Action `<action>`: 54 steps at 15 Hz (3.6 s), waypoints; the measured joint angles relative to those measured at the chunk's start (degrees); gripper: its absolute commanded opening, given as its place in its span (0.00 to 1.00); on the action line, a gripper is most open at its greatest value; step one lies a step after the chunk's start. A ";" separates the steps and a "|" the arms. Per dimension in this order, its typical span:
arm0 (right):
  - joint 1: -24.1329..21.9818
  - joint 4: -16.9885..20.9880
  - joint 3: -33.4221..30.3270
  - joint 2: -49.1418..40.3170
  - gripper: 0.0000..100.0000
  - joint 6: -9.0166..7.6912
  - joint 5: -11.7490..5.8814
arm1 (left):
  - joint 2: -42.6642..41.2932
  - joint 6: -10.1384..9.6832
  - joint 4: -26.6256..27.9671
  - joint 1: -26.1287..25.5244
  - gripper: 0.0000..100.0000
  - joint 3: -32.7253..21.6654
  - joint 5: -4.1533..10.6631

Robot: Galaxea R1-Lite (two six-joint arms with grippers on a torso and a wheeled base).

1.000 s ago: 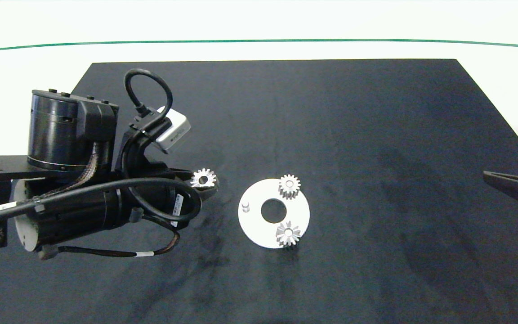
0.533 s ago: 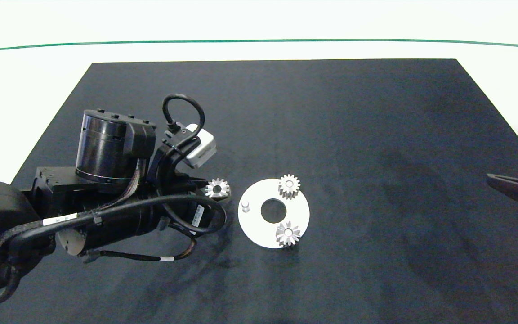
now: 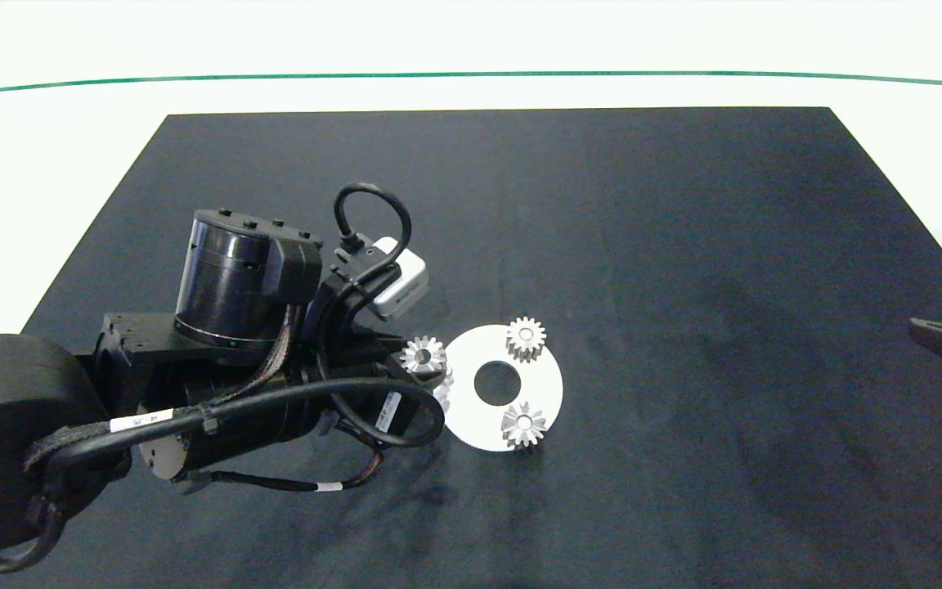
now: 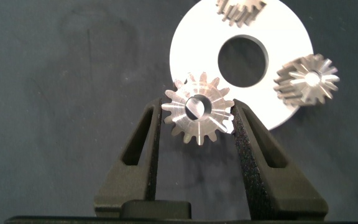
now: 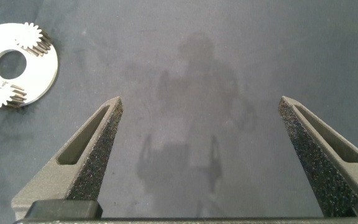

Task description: Install three planetary gears onto the carrier pins

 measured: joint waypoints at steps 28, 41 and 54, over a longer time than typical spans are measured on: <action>1.49 -0.09 1.33 -0.62 1.00 0.04 0.06 | 4.88 -0.02 -3.17 -1.85 0.19 -1.90 1.22; 1.49 -0.52 1.51 -0.63 1.00 -0.20 -0.29 | 5.77 0.01 -4.22 -1.02 0.19 -0.79 1.30; 1.57 -0.50 1.46 -0.60 1.00 -0.29 -0.29 | 5.74 0.01 -4.82 -0.09 1.00 0.26 1.27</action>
